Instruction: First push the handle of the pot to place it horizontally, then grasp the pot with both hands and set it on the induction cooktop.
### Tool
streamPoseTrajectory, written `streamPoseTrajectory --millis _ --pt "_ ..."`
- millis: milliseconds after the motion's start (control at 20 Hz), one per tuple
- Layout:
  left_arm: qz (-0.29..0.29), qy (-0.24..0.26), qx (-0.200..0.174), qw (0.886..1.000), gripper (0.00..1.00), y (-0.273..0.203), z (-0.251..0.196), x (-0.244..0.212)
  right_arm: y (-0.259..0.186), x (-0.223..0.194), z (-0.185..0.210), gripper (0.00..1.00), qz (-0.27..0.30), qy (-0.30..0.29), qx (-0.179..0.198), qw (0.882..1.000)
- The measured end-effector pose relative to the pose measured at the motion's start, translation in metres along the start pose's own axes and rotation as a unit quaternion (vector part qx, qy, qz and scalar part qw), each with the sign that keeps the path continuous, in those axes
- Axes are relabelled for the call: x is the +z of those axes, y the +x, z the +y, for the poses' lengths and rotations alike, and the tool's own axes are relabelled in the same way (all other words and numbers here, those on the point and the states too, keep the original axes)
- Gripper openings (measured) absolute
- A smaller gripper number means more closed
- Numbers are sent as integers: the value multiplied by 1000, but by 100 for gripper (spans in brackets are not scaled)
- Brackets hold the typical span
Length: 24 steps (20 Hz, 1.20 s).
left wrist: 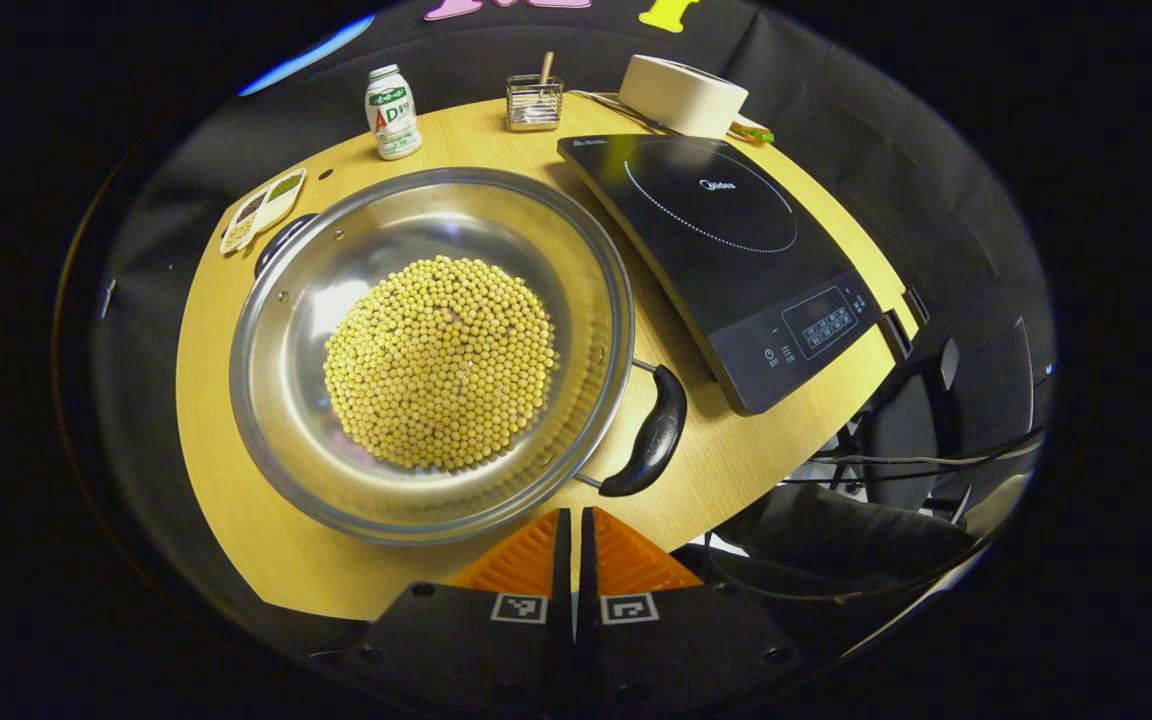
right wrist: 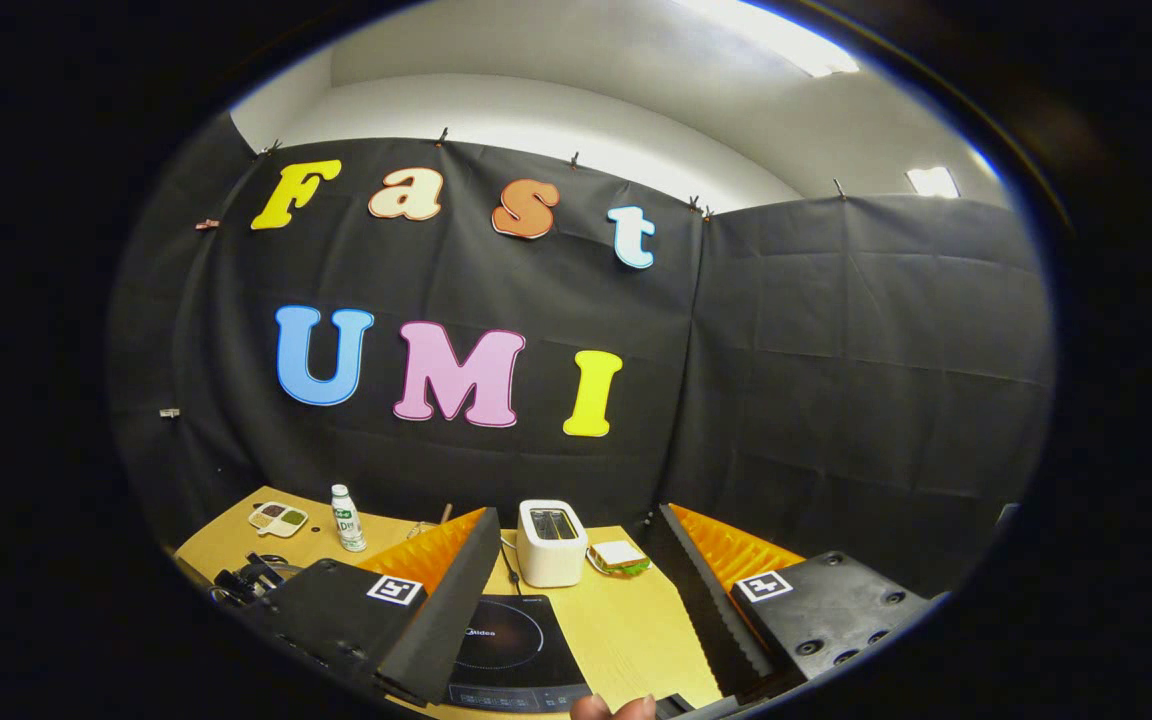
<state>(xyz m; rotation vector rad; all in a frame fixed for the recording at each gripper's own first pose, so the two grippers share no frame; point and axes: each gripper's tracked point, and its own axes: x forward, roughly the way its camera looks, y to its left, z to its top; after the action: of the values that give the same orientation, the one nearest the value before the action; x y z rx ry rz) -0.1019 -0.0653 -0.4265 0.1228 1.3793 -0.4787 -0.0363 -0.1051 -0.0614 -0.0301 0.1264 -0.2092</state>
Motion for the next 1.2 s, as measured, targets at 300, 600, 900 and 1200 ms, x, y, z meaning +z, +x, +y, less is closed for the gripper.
streamPoseTrajectory --millis 300,600,900,1200 --pt "2 -11 8 1000 5 7 -9 10 5 -7 -10 97 9 -4 -7 1000" --pt "-13 -25 6 1000 5 18 -16 48 12 -14 -24 98 17 -5 -13 1000" --pt "-37 -30 18 999 5 33 -22 95 21 -20 -41 98 26 -4 -23 999" --pt "-54 -12 46 997 5 47 -18 137 32 -27 -53 98 32 -5 -37 999"
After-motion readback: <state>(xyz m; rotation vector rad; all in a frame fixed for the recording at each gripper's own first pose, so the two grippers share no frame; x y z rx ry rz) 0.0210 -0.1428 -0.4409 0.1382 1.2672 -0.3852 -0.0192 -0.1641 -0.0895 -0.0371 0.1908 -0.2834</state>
